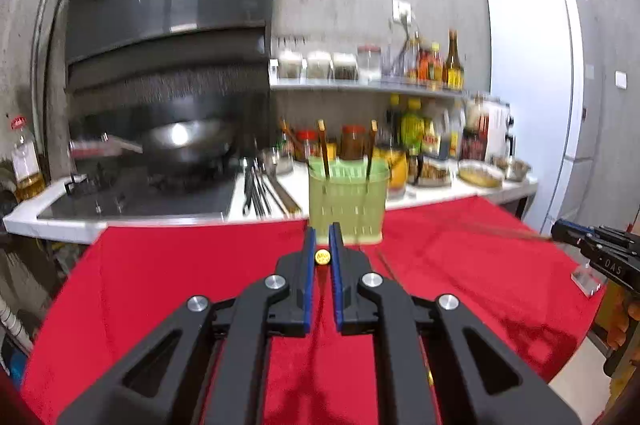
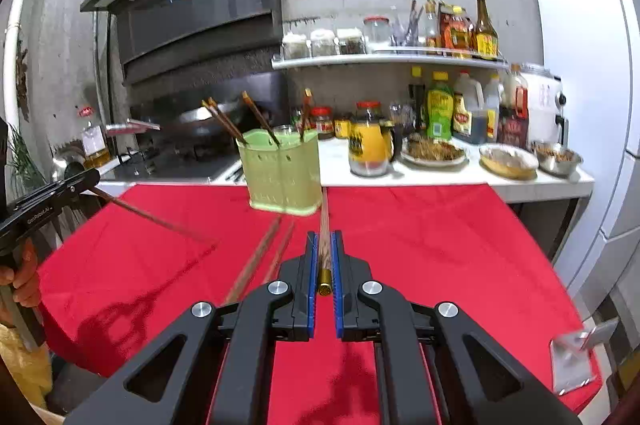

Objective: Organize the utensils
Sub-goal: 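Lift both chopsticks upright and carry them toward the green holder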

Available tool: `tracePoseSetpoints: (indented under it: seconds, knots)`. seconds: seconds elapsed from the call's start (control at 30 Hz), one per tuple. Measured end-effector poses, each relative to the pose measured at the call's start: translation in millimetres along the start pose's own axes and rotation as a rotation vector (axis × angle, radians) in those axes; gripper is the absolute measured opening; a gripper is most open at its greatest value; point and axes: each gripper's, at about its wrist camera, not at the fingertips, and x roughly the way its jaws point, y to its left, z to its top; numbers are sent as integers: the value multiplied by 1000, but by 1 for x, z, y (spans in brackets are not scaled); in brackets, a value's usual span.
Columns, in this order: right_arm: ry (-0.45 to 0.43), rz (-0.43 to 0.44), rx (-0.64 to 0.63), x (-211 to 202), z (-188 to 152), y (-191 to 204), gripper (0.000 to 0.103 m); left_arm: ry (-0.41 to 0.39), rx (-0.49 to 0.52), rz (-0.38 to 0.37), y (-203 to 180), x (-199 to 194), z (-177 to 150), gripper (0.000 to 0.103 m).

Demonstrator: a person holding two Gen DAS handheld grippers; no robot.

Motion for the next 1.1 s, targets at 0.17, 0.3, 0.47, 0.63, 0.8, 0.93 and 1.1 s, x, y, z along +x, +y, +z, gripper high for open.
tracePoseSetpoints:
  seconds: [0.17,0.3,0.47,0.63,0.8,0.93,1.1]
  knots:
    - [57,-11,-16,12,-2,5,0,-19,-6,5,4,-4,7,7]
    - [83,-23,-46,24,-8,8,1,-16,-7,7,4,-3,7,7]
    - [268,-2,-100,59,-54,10,14,-14,-6,8,3,-6,-2,7]
    - [326,-1,-80,63,-97,8,15,40,-21,8,7,2,-17,7]
    - [346,-11,-68,56,-117,7,15,70,-34,10,10,5,-28,7]
    - [329,-15,-38,45,-124,2,15,73,-36,10,9,5,-30,7]
    - [287,-12,-31,42,-128,2,7,73,-28,6,7,6,-33,7]
